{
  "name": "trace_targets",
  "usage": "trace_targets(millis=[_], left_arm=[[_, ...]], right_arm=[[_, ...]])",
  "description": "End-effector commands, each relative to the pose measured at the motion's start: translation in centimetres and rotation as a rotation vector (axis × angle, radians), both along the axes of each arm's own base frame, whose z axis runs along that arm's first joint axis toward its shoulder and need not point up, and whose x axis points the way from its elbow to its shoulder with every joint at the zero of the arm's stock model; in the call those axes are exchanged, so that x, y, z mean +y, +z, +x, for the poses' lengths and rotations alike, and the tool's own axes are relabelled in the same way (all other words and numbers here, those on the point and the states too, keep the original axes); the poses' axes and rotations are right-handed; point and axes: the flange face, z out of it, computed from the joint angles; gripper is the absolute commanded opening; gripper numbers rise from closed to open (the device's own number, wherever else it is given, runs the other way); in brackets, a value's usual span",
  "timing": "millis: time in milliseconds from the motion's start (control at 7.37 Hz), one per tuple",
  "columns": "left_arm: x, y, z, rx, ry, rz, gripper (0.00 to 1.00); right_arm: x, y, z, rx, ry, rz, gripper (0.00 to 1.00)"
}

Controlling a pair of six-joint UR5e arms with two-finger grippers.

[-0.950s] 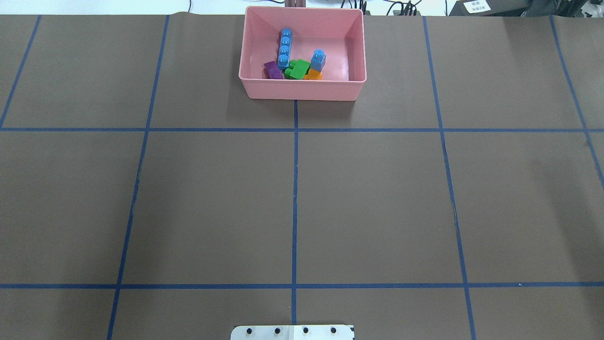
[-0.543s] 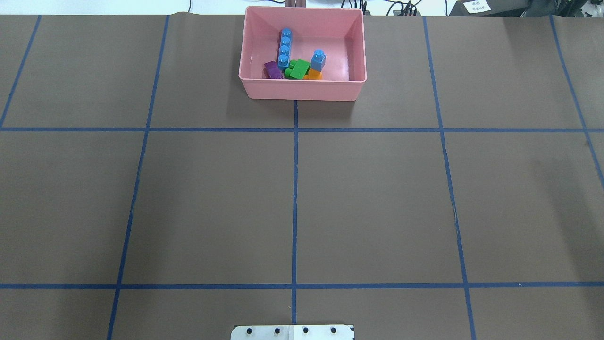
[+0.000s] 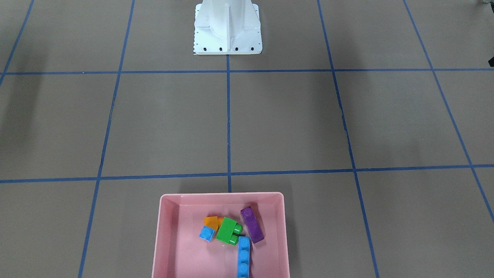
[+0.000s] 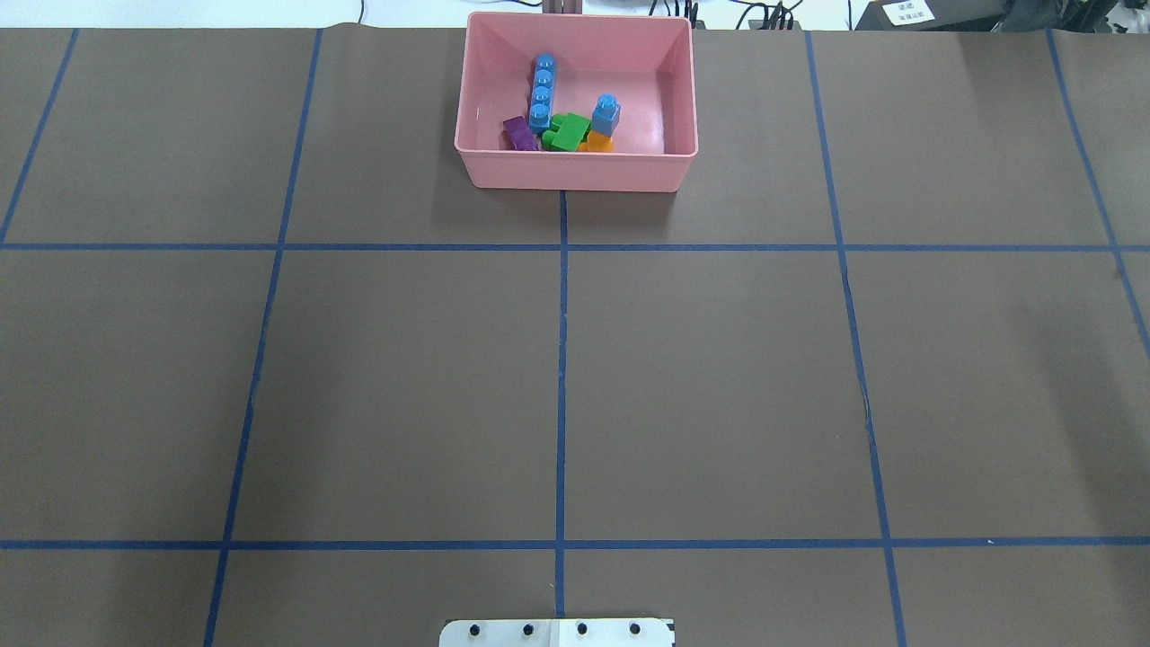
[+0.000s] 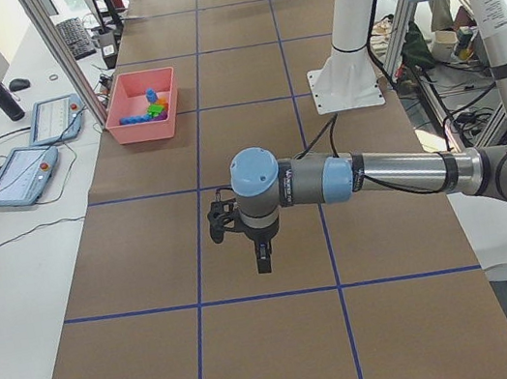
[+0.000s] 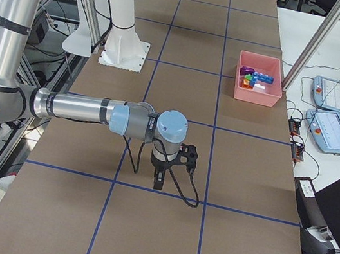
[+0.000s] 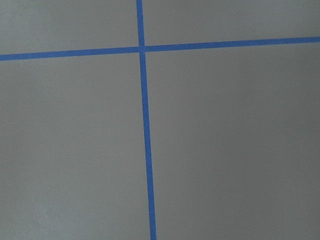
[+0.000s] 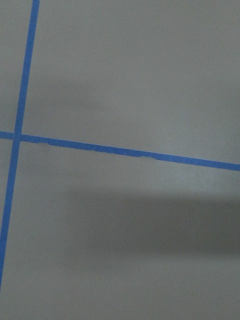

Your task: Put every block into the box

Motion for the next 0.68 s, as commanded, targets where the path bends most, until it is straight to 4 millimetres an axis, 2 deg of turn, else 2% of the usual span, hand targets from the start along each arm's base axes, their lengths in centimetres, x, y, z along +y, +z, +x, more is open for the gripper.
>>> trace_targets(millis=[0,543], left_arm=[[0.0,-0.5,0.0,0.000,0.000,0.010,1.00],[-0.3,-2.1,0.0,0.007,0.001,0.044,1.00]], right_arm=[[0.1,0.2,0.0,0.000,-0.001,-0.004,1.00],[0.1,0.2,0.0,0.000,0.001,-0.006,1.00]])
